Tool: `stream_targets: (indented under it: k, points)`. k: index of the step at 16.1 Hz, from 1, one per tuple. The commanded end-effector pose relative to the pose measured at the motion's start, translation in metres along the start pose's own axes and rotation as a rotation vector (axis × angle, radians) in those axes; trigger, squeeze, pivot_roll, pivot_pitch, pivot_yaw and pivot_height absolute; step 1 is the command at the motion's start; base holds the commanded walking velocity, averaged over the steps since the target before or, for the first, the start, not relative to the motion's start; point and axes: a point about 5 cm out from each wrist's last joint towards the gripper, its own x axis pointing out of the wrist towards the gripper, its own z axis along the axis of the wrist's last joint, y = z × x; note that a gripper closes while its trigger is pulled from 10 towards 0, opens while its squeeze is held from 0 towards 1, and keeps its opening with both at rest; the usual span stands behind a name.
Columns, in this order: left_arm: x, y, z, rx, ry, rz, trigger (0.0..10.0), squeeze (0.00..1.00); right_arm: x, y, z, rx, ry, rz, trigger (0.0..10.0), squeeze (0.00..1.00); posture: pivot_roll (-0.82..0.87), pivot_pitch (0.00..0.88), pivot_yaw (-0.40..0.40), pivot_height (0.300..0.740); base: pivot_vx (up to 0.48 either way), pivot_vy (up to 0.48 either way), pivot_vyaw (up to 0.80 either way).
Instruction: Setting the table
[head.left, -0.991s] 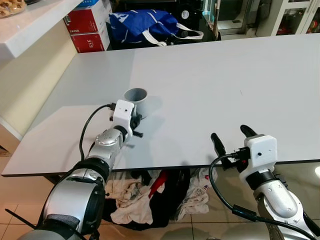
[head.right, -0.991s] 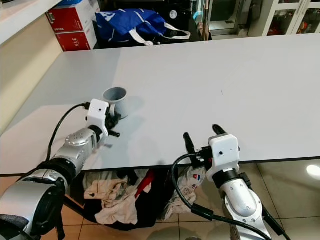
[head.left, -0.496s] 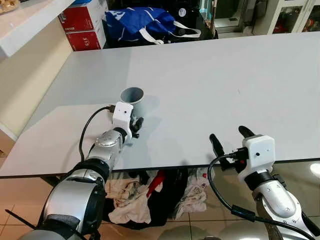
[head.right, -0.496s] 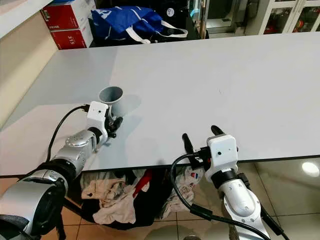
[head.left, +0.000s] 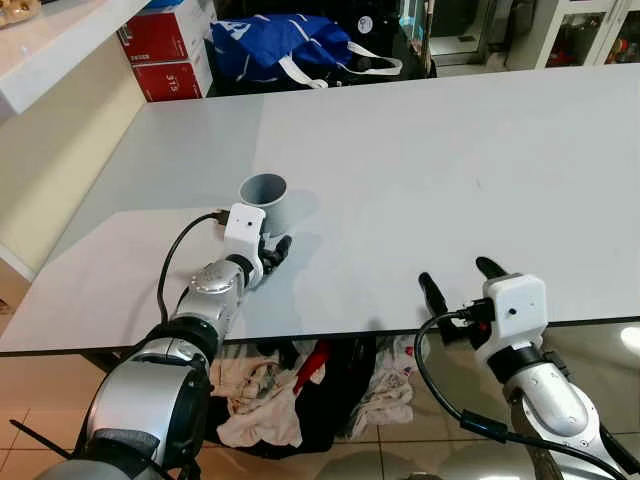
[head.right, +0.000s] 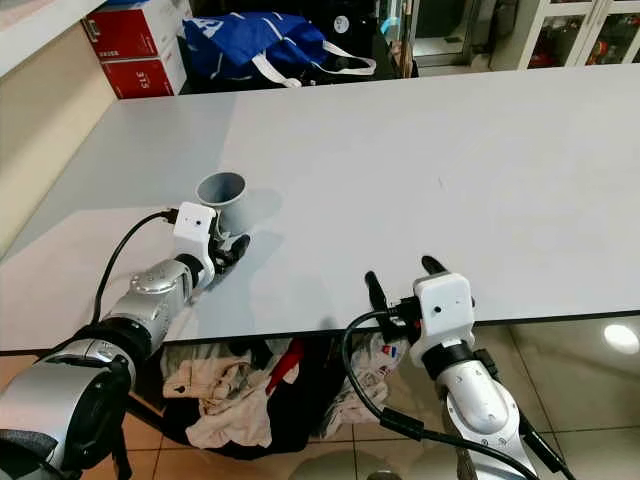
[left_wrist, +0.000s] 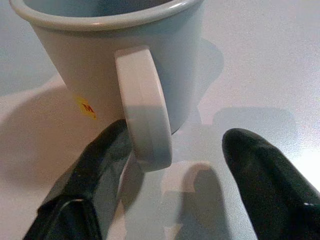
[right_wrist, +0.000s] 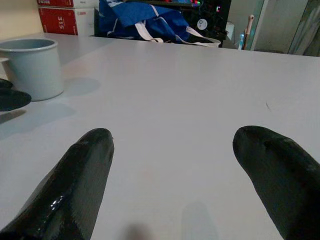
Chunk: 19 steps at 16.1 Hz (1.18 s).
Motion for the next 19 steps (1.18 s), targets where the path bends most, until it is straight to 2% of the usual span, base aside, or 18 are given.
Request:
stream_targets:
  k: [1, 19]
  points:
    - [-0.0002, 0.0059, 0.0047, 0.009, -0.004, 0.011, 10.0, 1.0, 0.001, 0.0012, 0.0001, 0.002, -0.009, 0.013, 10.0, 0.0, -0.24, 0.012, 0.112, 0.74, 0.0, 0.0, 0.0]
    - [0.0004, 0.007, 0.0127, 0.016, -0.042, -0.005, 10.0, 1.0, 0.0052, 0.009, 0.0052, -0.001, -0.012, 0.035, 10.0, 0.0, -0.22, 0.004, 0.105, 0.74, 0.0, 0.0, 0.0]
